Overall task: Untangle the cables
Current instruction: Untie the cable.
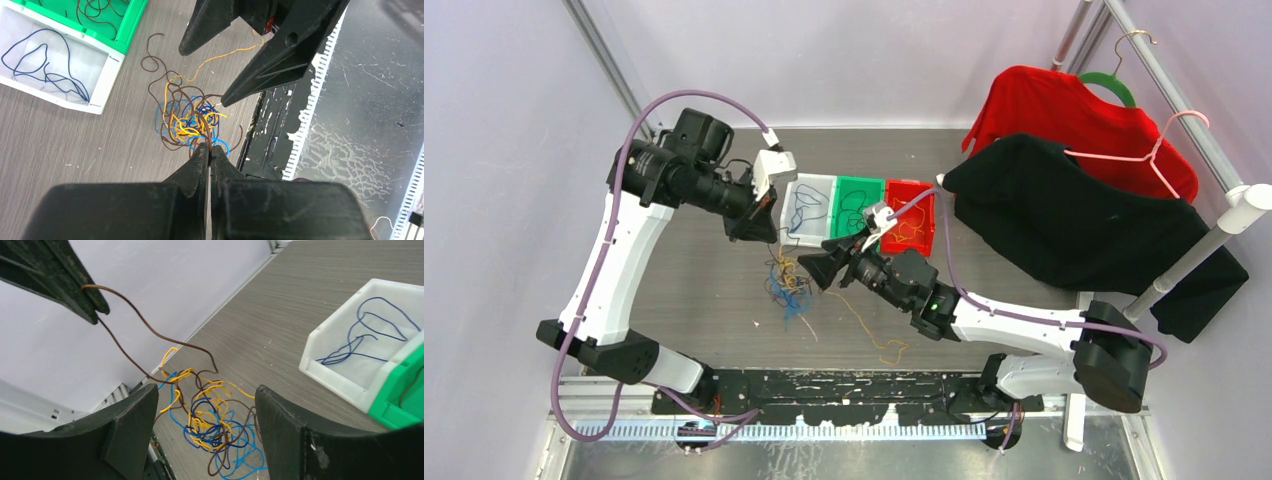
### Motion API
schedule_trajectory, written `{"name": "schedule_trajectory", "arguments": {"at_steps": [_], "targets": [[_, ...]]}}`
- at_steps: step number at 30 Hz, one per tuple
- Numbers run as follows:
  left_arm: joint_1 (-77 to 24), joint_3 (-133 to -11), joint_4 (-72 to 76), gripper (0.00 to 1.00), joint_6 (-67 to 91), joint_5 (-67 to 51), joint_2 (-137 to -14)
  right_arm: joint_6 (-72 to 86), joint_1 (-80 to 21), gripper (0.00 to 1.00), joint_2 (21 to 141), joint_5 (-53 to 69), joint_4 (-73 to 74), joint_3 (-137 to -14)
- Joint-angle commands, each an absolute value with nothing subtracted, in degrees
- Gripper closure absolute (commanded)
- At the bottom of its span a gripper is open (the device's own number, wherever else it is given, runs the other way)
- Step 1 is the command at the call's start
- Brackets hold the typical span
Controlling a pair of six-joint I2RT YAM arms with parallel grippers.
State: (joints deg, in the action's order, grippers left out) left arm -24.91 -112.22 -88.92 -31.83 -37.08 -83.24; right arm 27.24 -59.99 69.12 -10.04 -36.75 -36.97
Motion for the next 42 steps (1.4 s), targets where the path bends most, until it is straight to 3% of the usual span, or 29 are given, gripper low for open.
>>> {"name": "schedule_trajectory", "arguments": {"at_steps": [1, 7, 17, 23, 31, 42], "targets": [[-25.49, -114.32, -87.23, 1.00, -31.84, -37.46, -82.99, 28.22, -60.41, 0.26, 70.22, -4.10, -41.63, -40.20], [-25.70, -113.83, -85.76, 1.00, -30.29, -36.26, -83.25, 29.66, -62.89, 0.35, 70.86, 0.24, -43.75, -41.76], [-26.88, -114.94, -86.66, 1.00, -28.19, -36.54, -84.13, 21.42, -64.60, 0.37, 79.16, -5.74, -44.07, -50.18], [-26.89, -115.98, -88.16, 1.00, -27.35, -37.65, -84.21, 17.78, -64.60, 0.45, 85.60, -6.56, -42.37, -55.53], [-26.91, -124.56, -86.62, 1.00, -23.58, -35.24, -85.64, 23.13, -64.60, 0.55, 90.26, -7.10, -45.41, -50.74], [-26.90, -133.32, -77.30, 1.00, -14.95, -29.45, -86.39, 27.95, -65.78, 0.51, 98.95, -12.42, -51.57, -45.10]]}}
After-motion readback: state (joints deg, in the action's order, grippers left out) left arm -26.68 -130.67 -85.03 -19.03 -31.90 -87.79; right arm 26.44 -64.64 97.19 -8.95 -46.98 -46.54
